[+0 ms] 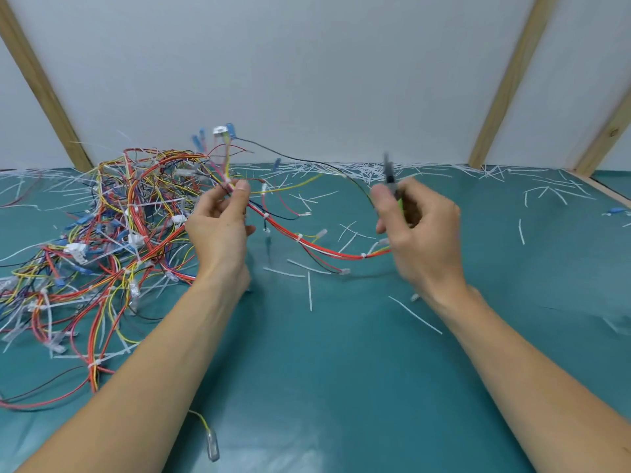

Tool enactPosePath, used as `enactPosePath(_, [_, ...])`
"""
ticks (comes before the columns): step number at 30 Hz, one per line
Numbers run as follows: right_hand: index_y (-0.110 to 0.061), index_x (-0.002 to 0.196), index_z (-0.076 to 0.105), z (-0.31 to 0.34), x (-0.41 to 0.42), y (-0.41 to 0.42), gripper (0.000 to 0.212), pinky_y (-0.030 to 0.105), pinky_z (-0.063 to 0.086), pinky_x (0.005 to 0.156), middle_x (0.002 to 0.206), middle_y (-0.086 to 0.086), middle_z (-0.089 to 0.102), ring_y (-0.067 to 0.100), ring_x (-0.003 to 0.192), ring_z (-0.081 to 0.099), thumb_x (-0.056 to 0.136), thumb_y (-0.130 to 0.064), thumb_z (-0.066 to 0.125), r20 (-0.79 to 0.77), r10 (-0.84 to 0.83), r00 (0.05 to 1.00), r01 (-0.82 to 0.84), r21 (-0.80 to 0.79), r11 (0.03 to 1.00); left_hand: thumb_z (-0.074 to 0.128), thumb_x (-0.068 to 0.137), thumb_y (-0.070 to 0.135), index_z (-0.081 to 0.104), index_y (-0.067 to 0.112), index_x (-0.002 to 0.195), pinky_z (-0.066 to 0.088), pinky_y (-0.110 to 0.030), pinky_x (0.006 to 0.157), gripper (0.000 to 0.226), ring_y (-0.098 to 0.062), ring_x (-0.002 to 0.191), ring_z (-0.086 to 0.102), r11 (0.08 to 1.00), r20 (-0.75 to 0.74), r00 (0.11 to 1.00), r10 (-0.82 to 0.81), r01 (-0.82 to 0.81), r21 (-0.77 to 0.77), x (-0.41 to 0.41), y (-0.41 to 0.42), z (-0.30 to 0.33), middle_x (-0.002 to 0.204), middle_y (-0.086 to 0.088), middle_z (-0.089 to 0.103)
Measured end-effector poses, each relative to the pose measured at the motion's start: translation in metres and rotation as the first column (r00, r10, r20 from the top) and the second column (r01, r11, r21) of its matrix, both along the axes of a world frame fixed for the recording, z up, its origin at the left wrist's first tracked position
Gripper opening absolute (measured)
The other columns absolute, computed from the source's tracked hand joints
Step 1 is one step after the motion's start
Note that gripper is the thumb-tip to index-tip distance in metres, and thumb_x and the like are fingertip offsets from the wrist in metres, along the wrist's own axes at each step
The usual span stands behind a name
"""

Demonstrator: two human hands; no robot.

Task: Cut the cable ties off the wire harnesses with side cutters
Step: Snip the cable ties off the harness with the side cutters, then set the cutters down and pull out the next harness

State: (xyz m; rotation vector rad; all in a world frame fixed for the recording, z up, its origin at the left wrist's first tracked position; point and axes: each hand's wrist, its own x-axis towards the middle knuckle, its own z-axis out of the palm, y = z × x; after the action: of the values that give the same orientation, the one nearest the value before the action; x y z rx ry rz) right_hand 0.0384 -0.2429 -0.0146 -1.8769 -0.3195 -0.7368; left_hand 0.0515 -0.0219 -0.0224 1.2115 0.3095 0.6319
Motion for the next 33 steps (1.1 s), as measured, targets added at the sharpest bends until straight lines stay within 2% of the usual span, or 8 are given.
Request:
enactPosePath(2, [-0.023,0.071,0.061,-0.005,-0.002,0.002,0.043,0.042,0.04,0.054,0.057,0.003,0.054,0.022,0.055,0.045,0.088,-0.062,0.06,-0.071,0.116,0.991,-0.129,-0.216,0.968,0.072,0.092,0.025,0.067,0.015,0.108,0.048,-0.022,0.06,0.02,0.001,0.058,0.048,0.998,0.0,0.999,0.054,-0.054,-0.041,0.002,0.006,0.002,0.069,0.012,0.054])
enactPosePath(5, [-0.033,0.082,0.068,-0.013,-0.009,0.013,0.039,0.034,0.045,0.062,0.066,-0.012,0.061,0.01,0.063,0.053,0.08,-0.071,0.064,-0.245,0.15,0.958,-0.268,-0.57,0.777,0.072,0.093,0.022,0.064,0.017,0.101,0.05,-0.025,0.063,0.013,-0.001,0.055,0.047,0.997,0.006,0.999,0.036,-0.035,-0.07,0.002,0.008,0.002,0.072,0.011,0.056])
enactPosePath(9, [-0.034,0.096,0.071,-0.019,-0.016,0.022,0.028,0.034,0.051,0.085,0.091,-0.019,0.07,0.006,0.088,0.063,0.081,-0.058,0.074,-0.346,0.224,0.911,-0.404,-0.643,0.65,0.072,0.092,0.021,0.065,0.014,0.108,0.056,-0.022,0.062,0.019,-0.001,0.056,0.055,0.998,0.006,0.999,-0.042,0.043,-0.052,0.002,0.004,0.001,0.074,0.01,0.061])
enactPosePath(13, [-0.033,0.092,0.068,-0.018,-0.017,0.026,0.012,0.035,0.054,0.083,0.085,-0.02,0.069,0.005,0.082,0.06,0.083,-0.041,0.072,-0.31,0.203,0.929,-0.367,-0.696,0.617,0.072,0.092,0.02,0.066,0.014,0.107,0.058,-0.023,0.064,0.018,-0.004,0.063,0.061,0.994,0.022,0.994,-0.105,0.105,0.001,0.001,-0.002,-0.001,0.069,0.014,0.066])
enactPosePath(23, [-0.03,0.09,0.077,-0.022,-0.017,0.027,0.004,0.038,0.052,0.088,0.091,-0.016,0.074,0.007,0.093,0.063,0.089,-0.033,0.075,-0.331,0.255,0.909,-0.415,-0.642,0.645,0.073,0.091,0.018,0.065,0.014,0.112,0.061,-0.031,0.073,0.023,-0.009,0.075,0.067,0.96,0.003,0.963,-0.27,0.269,0.071,-0.006,-0.012,-0.004,0.071,0.013,0.068])
enactPosePath(26, [-0.027,0.087,0.076,-0.023,-0.021,0.034,0.001,0.04,0.053,0.079,0.085,-0.014,0.072,0.006,0.081,0.061,0.086,-0.026,0.076,-0.147,0.284,0.947,-0.318,-0.526,0.789,0.073,0.09,0.018,0.064,0.01,0.116,0.061,-0.033,0.073,0.028,-0.011,0.075,0.068,0.953,-0.017,0.957,-0.289,0.289,0.084,-0.007,-0.014,-0.004,0.074,0.01,0.07])
enactPosePath(29, [-0.026,0.101,0.07,-0.017,-0.019,0.033,0.019,0.031,0.051,0.078,0.097,-0.015,0.07,0.008,0.086,0.06,0.086,-0.035,0.077,0.067,0.144,0.987,-0.109,-0.375,0.921,0.073,0.09,0.016,0.066,0.014,0.11,0.06,-0.032,0.072,0.022,-0.01,0.073,0.068,0.936,-0.004,0.947,-0.32,0.317,0.154,-0.01,-0.018,-0.003,0.077,0.007,0.073])
enactPosePath(33, [-0.029,0.118,0.062,-0.015,-0.014,0.026,0.041,0.03,0.05,0.08,0.105,-0.018,0.067,0.006,0.091,0.062,0.085,-0.047,0.078,0.023,-0.009,1.0,0.015,-0.316,0.949,0.066,0.094,0.007,0.07,0.018,0.111,0.058,-0.028,0.067,0.021,-0.01,0.075,0.068,0.852,0.028,0.912,-0.408,0.37,0.369,-0.017,-0.03,-0.001,0.085,0.007,0.074])
